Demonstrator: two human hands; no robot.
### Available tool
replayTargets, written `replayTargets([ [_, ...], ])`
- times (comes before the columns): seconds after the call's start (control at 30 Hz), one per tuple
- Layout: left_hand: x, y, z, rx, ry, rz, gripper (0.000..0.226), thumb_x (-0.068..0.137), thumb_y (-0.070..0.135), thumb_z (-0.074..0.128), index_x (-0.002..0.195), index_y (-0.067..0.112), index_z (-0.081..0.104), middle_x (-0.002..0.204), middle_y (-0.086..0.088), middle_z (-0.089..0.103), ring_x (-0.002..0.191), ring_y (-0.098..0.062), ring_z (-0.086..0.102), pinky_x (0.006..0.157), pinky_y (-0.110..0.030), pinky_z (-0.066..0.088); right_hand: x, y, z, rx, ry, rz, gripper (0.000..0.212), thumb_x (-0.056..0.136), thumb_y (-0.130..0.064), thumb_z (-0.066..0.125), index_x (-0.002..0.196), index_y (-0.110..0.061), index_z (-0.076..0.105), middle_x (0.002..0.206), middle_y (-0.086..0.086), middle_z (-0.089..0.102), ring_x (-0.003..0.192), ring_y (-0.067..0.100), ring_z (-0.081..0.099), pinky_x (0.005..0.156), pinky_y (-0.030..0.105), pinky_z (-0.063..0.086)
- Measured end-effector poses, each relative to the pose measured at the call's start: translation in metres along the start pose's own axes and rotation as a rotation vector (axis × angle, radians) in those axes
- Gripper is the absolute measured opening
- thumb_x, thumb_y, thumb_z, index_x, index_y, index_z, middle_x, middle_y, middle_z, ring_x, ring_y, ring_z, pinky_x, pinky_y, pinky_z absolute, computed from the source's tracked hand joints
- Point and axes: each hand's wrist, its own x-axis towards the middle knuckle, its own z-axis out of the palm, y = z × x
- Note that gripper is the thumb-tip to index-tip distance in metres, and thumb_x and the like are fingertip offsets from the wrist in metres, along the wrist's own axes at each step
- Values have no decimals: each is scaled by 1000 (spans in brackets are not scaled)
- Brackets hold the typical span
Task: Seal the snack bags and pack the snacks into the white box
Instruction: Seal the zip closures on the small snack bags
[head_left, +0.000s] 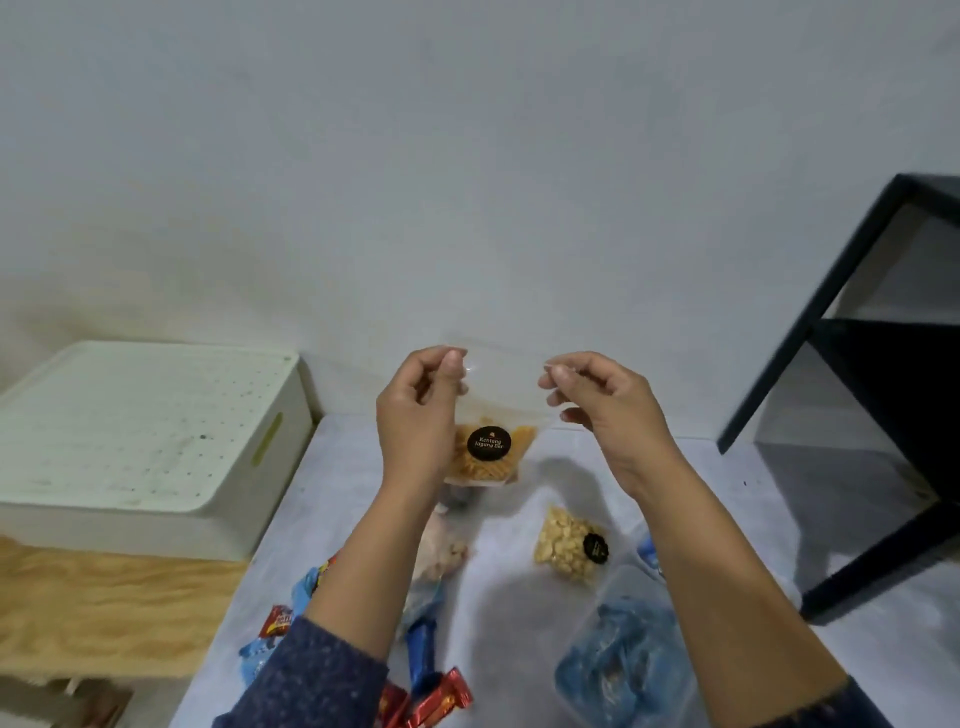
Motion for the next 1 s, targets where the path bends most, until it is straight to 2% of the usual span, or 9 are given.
replayTargets([
  [0.23,0,45,-17,-134,-60,41,7,88,24,60,85,23,66,80,10,64,66,-2,58,75,-22,52,-18,-45,14,118,72,-112,14,88,-12,60,77,-20,64,73,-6,71,66,7,58,66,24,41],
  [0.33,-1,53,-24,-148,-73,53,10,81,31,63,82,22,67,75,10,64,64,-4,58,72,-21,52,-24,-57,18,96,91,-178,14,88,-10,59,78,-18,64,70,-8,72,64,3,58,62,17,42],
  [0.43,-2,54,-28,-154,-81,76,8,85,26,62,79,22,66,72,10,64,64,-3,57,68,-16,50,-28,-62,23,90,122,-253,16,86,-3,59,75,-14,63,64,-9,70,60,-1,58,57,9,43],
  [0.53,-3,54,-29,-160,-63,116,10,86,22,62,76,22,64,68,12,62,62,0,56,63,-11,46,-32,-64,28,63,176,-301,21,85,0,60,71,-15,63,61,-9,68,61,-4,59,58,6,43],
  [0.63,-4,56,-28,-183,-45,142,15,88,17,61,75,23,62,65,11,59,62,1,54,61,-10,43,-32,-64,32,69,198,-307,19,87,-2,59,74,-16,63,64,-8,69,62,-3,60,58,6,43],
  [0.73,-6,58,-29,-217,-33,152,13,89,17,59,77,19,62,67,6,56,61,2,53,62,-10,44,-34,-65,35,66,134,-271,12,86,-6,60,79,-14,65,68,-7,71,62,-2,60,57,7,43],
  [0.87,-9,57,-30,-228,-116,67,10,86,25,60,81,17,64,66,9,57,62,1,53,62,-11,45,-37,-62,37,5,138,-279,13,85,-5,63,75,-13,66,63,-8,69,60,-4,58,58,7,43],
  [1.0,-9,55,-32,-146,-169,73,8,86,19,62,80,20,67,60,14,60,60,2,53,61,-10,44,-37,-60,34,38,175,-247,10,85,-4,61,78,-10,65,61,-8,69,58,-2,59,57,10,44],
])
